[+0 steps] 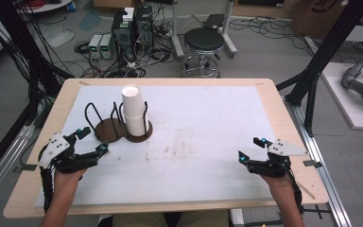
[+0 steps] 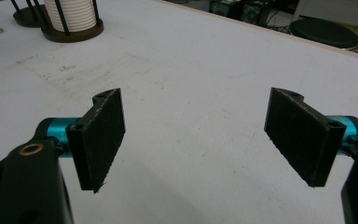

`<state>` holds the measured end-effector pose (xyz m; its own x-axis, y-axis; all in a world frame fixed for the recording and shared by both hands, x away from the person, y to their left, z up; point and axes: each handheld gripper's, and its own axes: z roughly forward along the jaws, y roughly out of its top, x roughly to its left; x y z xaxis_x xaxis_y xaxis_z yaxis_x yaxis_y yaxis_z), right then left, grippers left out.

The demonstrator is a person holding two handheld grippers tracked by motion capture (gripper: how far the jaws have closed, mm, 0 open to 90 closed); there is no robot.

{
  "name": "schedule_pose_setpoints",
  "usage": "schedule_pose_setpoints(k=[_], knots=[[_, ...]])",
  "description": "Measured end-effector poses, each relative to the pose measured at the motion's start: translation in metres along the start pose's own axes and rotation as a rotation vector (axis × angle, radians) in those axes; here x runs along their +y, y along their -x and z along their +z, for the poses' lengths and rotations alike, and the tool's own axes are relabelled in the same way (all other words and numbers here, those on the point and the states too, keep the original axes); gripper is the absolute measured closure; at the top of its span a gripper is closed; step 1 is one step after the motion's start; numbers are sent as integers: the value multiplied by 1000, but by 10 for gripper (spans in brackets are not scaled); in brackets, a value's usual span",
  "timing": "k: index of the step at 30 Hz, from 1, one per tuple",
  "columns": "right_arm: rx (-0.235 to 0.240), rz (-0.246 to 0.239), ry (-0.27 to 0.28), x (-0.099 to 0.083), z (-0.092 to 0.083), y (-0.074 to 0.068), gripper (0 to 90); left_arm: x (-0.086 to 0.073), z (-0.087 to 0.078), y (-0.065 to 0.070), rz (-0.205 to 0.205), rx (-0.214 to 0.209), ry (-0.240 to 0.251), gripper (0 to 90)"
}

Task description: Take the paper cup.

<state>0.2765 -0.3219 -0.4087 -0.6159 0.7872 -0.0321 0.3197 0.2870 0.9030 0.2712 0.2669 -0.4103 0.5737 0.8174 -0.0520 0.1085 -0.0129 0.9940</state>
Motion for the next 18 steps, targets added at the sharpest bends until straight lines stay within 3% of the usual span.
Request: schedule_pose_setpoints(k=[11, 18], knots=[[11, 0, 8, 2, -1, -4, 206, 0, 0, 5, 12, -23, -5, 153], [12, 1, 2, 1, -1, -4, 206, 1, 5, 5, -2, -37, 0, 153]])
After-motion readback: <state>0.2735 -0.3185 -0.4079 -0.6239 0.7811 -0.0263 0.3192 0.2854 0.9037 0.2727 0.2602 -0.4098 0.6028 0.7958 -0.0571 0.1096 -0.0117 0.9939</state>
